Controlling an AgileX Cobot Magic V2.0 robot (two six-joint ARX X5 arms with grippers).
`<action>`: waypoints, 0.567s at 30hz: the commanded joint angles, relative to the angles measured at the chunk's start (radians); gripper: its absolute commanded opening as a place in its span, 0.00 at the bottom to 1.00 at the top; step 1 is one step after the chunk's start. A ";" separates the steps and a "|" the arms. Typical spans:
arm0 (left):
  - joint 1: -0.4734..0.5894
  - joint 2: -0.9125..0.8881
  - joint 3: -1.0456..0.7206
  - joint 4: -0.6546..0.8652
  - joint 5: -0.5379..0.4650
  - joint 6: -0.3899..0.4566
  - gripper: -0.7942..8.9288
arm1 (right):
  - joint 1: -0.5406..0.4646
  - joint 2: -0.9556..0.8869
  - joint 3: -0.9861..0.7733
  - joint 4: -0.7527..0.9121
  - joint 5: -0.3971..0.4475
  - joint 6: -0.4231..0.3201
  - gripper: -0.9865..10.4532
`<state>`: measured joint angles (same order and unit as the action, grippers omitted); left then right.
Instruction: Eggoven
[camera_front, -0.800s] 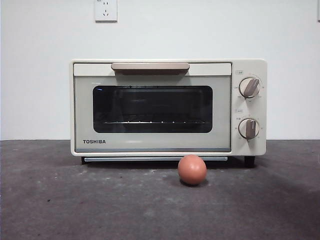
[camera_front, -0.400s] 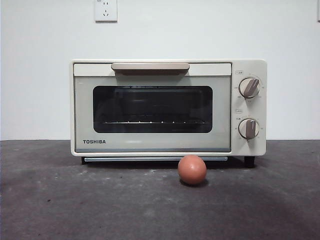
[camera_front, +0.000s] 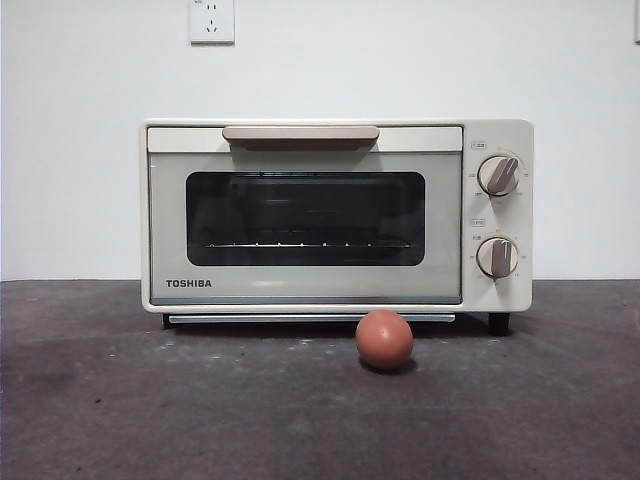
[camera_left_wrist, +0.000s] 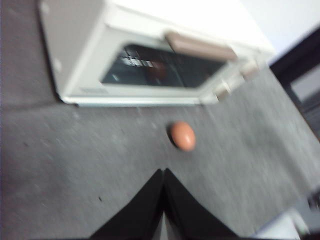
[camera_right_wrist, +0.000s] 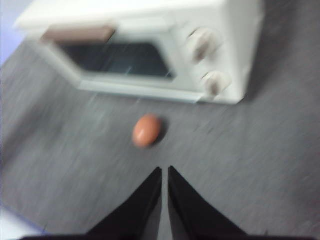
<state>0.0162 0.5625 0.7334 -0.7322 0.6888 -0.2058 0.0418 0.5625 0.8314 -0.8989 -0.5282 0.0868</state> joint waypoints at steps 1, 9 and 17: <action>-0.049 0.036 0.059 -0.075 0.009 0.112 0.09 | 0.046 0.037 0.051 -0.070 -0.010 -0.098 0.09; -0.148 0.064 0.079 -0.128 0.006 0.145 0.09 | 0.162 0.064 0.067 -0.103 0.005 -0.106 0.09; -0.151 0.064 0.079 -0.127 0.006 0.145 0.09 | 0.173 0.064 0.067 -0.089 0.005 -0.079 0.29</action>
<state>-0.1322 0.6216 0.7971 -0.8673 0.6910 -0.0757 0.2096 0.6205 0.8783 -0.9989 -0.5232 -0.0013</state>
